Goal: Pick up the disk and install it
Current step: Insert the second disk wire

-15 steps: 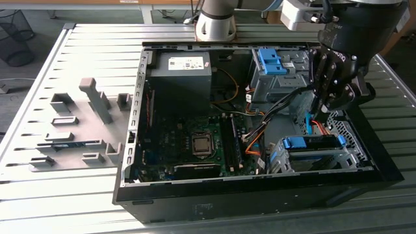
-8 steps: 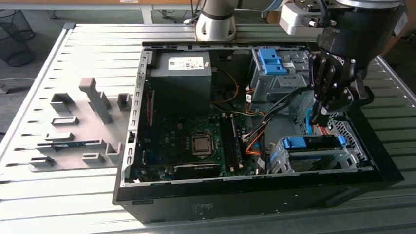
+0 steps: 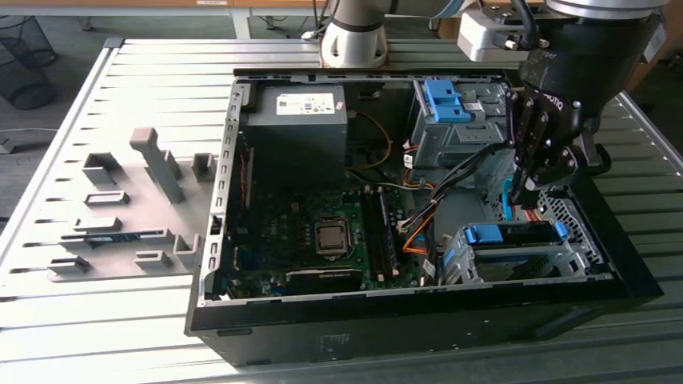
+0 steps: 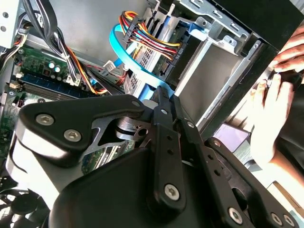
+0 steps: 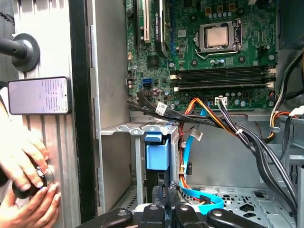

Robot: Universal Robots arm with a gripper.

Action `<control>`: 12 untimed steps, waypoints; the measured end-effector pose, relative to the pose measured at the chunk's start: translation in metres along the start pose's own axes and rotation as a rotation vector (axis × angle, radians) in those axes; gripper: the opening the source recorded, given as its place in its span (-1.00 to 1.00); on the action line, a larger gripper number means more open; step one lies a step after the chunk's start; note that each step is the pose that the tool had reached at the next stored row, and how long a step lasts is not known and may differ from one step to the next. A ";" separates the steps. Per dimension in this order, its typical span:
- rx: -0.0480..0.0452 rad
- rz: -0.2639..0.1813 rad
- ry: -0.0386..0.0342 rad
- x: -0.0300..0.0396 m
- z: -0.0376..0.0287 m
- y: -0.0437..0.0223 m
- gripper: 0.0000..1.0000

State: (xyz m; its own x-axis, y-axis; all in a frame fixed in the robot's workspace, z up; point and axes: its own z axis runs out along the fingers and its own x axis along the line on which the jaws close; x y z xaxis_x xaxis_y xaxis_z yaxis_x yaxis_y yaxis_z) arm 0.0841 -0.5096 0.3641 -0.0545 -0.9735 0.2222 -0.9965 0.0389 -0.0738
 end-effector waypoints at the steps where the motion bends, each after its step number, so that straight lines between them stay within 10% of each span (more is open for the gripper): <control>1: 0.0000 0.000 0.0000 0.0000 0.0000 0.0000 -0.69; 12: 0.0001 0.000 0.0021 -0.0002 0.0009 0.0001 -0.54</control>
State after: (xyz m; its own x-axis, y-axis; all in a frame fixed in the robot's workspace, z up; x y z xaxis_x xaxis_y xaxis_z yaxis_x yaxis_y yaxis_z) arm 0.0841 -0.5096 0.3632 -0.0545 -0.9730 0.2242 -0.9965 0.0388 -0.0739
